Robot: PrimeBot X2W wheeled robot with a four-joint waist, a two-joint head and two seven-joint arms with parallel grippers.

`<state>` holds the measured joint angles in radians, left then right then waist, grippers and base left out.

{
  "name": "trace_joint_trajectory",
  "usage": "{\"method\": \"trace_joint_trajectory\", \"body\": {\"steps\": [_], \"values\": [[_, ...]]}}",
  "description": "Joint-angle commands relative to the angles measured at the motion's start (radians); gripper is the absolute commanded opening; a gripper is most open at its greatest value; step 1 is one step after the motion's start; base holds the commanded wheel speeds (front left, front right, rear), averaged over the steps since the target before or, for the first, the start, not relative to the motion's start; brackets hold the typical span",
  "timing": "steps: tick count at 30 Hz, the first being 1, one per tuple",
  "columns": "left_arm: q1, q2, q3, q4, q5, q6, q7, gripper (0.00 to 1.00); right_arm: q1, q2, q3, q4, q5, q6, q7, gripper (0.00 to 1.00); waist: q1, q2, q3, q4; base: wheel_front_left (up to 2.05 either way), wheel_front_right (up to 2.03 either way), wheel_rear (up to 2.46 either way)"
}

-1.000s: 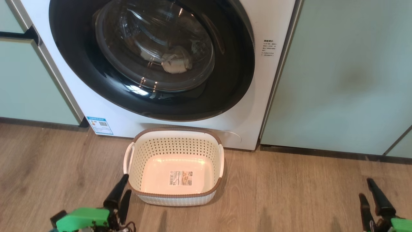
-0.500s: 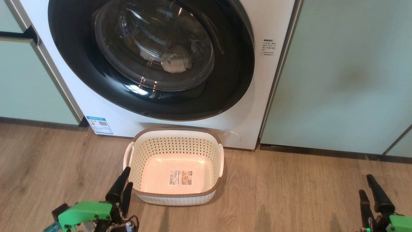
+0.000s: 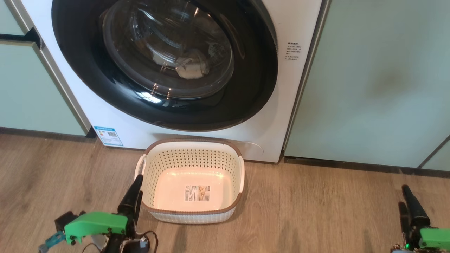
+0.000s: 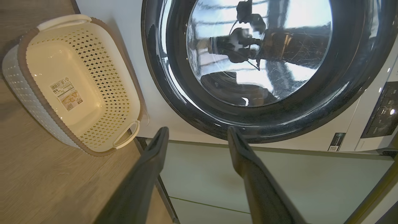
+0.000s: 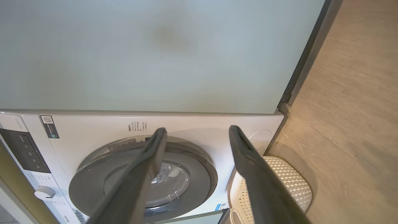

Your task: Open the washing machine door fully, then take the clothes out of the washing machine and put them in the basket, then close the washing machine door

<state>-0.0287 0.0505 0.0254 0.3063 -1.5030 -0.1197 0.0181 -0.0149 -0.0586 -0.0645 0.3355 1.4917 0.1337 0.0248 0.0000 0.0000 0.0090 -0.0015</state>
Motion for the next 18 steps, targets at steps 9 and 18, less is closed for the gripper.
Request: {"method": "trace_joint_trajectory", "body": {"steps": [9, 18], "values": [[-0.066, 0.011, 0.031, -0.051, 0.252, -0.002, -0.035, 1.00, -0.081, -0.011, -0.026, -0.032, -0.267, -0.001, -0.041, 1.00, 0.0000, 0.0000, 0.003, 0.002, 0.00, 0.00, 0.00], [-0.074, 0.005, 0.030, -0.082, 0.464, 0.015, -0.058, 1.00, -0.086, -0.012, -0.026, -0.056, -0.495, -0.001, -0.064, 1.00, 0.0000, 0.0000, 0.004, 0.002, 0.00, 0.00, 0.00]]}}
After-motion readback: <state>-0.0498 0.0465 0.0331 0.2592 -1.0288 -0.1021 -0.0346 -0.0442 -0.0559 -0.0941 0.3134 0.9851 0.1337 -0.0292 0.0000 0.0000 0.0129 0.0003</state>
